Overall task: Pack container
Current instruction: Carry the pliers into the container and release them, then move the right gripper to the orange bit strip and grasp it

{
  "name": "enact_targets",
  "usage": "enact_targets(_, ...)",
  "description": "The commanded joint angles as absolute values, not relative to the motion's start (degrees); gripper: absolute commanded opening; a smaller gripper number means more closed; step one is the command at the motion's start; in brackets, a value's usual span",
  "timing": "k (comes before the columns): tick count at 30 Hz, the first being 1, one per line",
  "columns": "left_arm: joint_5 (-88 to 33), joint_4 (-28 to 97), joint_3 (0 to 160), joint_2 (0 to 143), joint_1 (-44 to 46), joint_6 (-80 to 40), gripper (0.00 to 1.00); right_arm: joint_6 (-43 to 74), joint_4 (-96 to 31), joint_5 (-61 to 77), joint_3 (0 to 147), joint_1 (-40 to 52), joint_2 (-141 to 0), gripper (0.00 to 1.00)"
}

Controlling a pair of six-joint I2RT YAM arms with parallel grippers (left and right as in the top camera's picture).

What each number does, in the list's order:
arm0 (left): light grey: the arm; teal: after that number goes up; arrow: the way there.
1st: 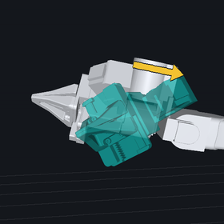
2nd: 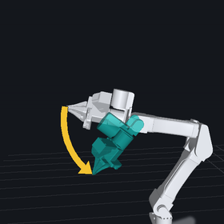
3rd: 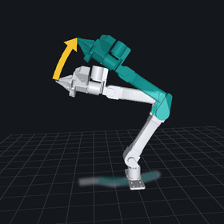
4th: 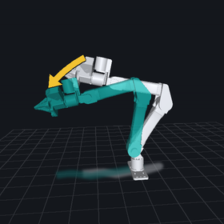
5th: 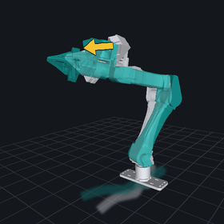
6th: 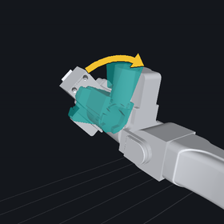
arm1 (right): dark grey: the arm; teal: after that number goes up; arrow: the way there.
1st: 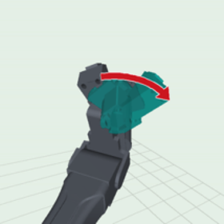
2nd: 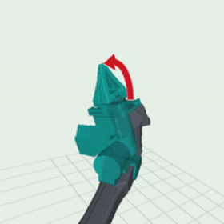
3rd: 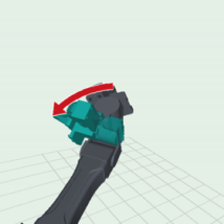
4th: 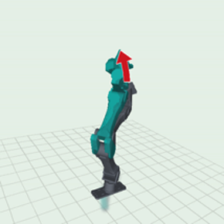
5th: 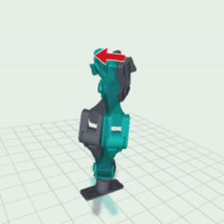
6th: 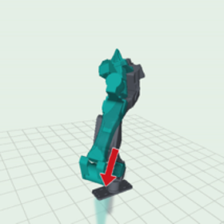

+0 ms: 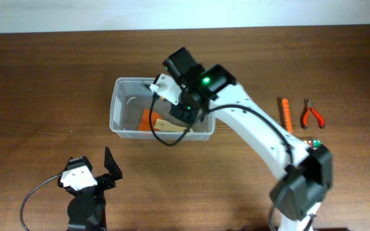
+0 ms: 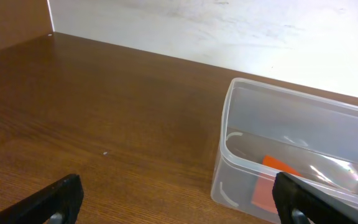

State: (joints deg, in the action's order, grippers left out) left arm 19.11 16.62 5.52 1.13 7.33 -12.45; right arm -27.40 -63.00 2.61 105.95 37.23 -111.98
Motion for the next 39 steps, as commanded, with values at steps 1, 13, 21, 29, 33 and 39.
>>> enact_targets(1, 19.3, 16.7, 5.3, 0.7, 7.5, -11.9, 0.99, -28.7, -62.6, 2.8, 106.3, 37.6, -115.9, 0.04)
enact_targets(13, 19.3, 16.7, 5.3, 0.7, 7.5, -11.9, 0.99, -28.7, -64.2, 7.1, 106.3, 37.6, -123.3, 0.04)
enact_targets(21, 19.3, 16.7, 5.3, 0.7, 7.5, -11.9, 0.99, -28.7, -64.4, 7.1, 106.2, 37.6, -123.9, 0.35)
enact_targets(29, 19.3, 16.7, 5.3, 0.7, 7.5, -11.9, 0.99, -26.6, -66.3, 6.8, 107.2, 37.4, -122.5, 0.49)
enact_targets(33, 19.3, 16.7, 5.3, 0.7, 7.5, -11.9, 0.99, -21.0, -70.1, 6.0, 112.7, 35.8, -120.7, 0.49)
enact_targets(39, 19.3, 16.7, 5.3, 0.7, 7.5, -11.9, 0.99, -9.7, -85.1, -3.7, 129.7, 27.1, -116.2, 0.48)
